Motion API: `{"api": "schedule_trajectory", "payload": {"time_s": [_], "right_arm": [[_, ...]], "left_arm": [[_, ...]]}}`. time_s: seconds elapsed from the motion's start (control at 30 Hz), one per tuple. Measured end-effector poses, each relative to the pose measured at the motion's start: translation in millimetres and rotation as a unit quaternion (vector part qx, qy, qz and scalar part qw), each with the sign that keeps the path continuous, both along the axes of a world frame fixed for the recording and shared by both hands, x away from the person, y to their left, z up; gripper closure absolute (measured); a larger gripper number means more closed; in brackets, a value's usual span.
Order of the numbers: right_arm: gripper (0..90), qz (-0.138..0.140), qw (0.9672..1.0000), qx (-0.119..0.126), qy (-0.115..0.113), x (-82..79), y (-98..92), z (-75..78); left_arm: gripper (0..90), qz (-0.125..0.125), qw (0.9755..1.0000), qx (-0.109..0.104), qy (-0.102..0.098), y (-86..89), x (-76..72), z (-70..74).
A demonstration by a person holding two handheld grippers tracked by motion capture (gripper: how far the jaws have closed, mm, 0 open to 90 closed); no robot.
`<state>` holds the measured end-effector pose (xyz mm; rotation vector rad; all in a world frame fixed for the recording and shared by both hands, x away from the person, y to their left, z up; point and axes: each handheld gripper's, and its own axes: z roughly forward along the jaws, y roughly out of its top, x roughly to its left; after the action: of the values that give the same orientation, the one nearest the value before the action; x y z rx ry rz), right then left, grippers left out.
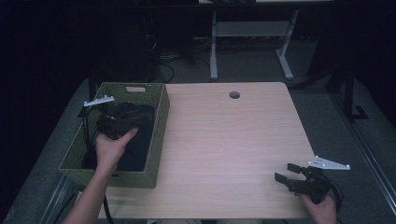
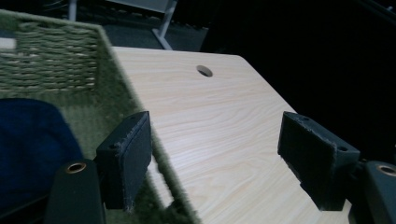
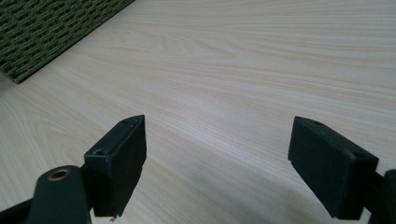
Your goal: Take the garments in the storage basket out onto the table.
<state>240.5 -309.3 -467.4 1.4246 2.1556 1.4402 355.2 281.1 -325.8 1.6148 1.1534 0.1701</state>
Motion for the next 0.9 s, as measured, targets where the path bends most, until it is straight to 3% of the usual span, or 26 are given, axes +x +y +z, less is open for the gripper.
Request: {"api": "schedule_trajectory", "payload": {"time_s": [0.5, 0.6, 0.9], "right_arm": [[19.0, -0.001, 1.0000, 0.005, 0.001, -0.9, -1.7, 0.4], [18.9, 0.000, 1.0000, 0.005, 0.002, -1.0, -1.8, 0.3], [19.0, 0.001, 0.9999, 0.011, 0.000, -1.9, -2.0, 1.3]], "left_arm": [[25.9, 0.043, 0.9985, -0.016, 0.031, 38.4, 17.2, -19.5], [25.8, 0.047, 0.9976, -0.024, 0.045, 45.1, 20.7, -23.5], [25.9, 0.064, 0.9958, -0.019, 0.063, 60.3, 26.8, -30.7]]}}
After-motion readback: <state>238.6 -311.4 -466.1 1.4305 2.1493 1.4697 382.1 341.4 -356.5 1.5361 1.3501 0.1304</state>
